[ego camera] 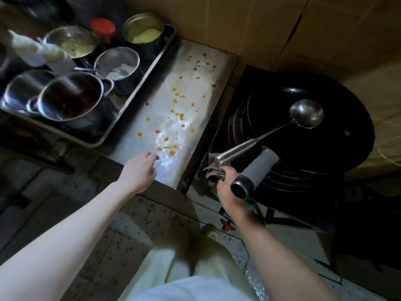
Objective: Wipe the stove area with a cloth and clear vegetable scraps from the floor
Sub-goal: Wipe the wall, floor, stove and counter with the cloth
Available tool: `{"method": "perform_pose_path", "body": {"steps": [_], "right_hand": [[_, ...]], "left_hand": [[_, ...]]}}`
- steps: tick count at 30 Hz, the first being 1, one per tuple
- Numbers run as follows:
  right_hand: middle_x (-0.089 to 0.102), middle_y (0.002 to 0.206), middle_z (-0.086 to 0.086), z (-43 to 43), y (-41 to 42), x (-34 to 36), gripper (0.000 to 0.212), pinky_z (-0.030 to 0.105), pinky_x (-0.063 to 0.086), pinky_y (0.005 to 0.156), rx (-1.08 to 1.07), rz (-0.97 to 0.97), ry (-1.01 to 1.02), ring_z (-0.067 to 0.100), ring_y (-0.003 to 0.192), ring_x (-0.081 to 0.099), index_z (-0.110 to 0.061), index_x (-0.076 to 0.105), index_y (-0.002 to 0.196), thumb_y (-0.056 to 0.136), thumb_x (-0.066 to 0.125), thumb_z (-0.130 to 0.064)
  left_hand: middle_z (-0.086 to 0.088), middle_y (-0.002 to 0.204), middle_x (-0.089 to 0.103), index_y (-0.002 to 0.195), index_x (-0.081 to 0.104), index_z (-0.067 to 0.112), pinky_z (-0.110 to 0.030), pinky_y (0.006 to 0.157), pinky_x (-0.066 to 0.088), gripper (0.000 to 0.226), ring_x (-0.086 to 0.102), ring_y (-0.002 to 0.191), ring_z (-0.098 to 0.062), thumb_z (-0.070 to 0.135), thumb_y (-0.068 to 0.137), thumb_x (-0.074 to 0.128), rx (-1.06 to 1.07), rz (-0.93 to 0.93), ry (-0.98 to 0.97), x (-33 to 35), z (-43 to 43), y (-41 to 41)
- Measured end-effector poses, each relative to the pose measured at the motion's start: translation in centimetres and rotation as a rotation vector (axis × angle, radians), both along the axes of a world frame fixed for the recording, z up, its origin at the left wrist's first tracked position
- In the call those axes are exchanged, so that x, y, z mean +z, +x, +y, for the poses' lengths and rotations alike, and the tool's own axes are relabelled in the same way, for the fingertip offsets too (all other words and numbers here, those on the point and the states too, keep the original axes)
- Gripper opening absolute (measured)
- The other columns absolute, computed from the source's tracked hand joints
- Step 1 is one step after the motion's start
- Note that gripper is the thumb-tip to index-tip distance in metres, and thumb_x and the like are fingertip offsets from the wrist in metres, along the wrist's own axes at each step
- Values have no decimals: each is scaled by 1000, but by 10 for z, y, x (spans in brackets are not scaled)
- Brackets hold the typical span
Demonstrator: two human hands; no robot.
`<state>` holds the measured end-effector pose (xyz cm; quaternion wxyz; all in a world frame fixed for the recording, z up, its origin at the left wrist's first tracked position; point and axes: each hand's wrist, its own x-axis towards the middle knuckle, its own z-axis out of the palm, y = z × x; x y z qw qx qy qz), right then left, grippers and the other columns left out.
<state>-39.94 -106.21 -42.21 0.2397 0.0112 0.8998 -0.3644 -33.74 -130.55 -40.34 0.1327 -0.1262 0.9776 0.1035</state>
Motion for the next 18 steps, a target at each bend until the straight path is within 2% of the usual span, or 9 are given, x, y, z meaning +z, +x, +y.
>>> {"method": "perform_pose_path", "body": {"steps": [2, 4, 5, 7, 10, 15, 18], "right_hand": [[54, 126, 16, -11, -4, -2, 37, 33, 34, 102, -16, 71, 77, 33, 118, 47, -5, 55, 126, 90, 47, 2], [55, 121, 16, -26, -1, 0, 39, 41, 39, 102, -20, 134, 72, 33, 113, 50, -9, 58, 126, 89, 49, 2], [54, 121, 14, -33, 4, 1, 41, 40, 41, 102, -5, 151, 37, 31, 112, 51, -13, 59, 125, 88, 51, 2], [54, 126, 8, -42, 10, 0, 46, 30, 41, 103, 19, 219, -41, 25, 113, 52, -18, 60, 123, 83, 52, 4], [57, 131, 0, -58, 14, 3, 50, 19, 35, 98, 77, 316, -78, 20, 117, 49, -13, 61, 122, 78, 52, 10], [55, 134, -3, -90, 14, -3, 45, 18, 32, 96, 85, 308, -50, 18, 119, 45, -15, 61, 122, 83, 52, 4], [57, 131, -4, -113, 19, 0, 43, 24, 38, 98, 91, 282, -30, 20, 117, 46, -17, 62, 120, 84, 50, 2]], "left_hand": [[-7, 132, 51, 127, 51, 15, -37, 82, 46, 37, 58, 106, -30, 15, 90, 49, 49, 7, -11, -1, -5, 15], [-7, 131, 50, 128, 51, 15, -38, 84, 44, 38, 54, 110, -30, 15, 90, 47, 87, -2, -10, -4, -10, 29], [-6, 131, 49, 128, 50, 15, -38, 85, 44, 38, 53, 111, -29, 15, 91, 47, 100, -8, -6, -6, -12, 35], [-5, 131, 48, 127, 50, 15, -38, 86, 44, 36, 52, 111, -28, 16, 91, 46, 117, -17, -1, -9, -17, 44], [-5, 130, 48, 126, 50, 16, -38, 87, 44, 35, 51, 110, -28, 17, 91, 46, 125, -29, 4, -10, -28, 52], [-4, 130, 49, 126, 51, 16, -37, 86, 43, 36, 52, 109, -27, 17, 91, 46, 96, 8, 7, -8, -59, 53], [-4, 130, 48, 127, 50, 15, -37, 85, 44, 36, 52, 110, -27, 17, 91, 46, 74, 14, 43, -5, -78, 52]]}}
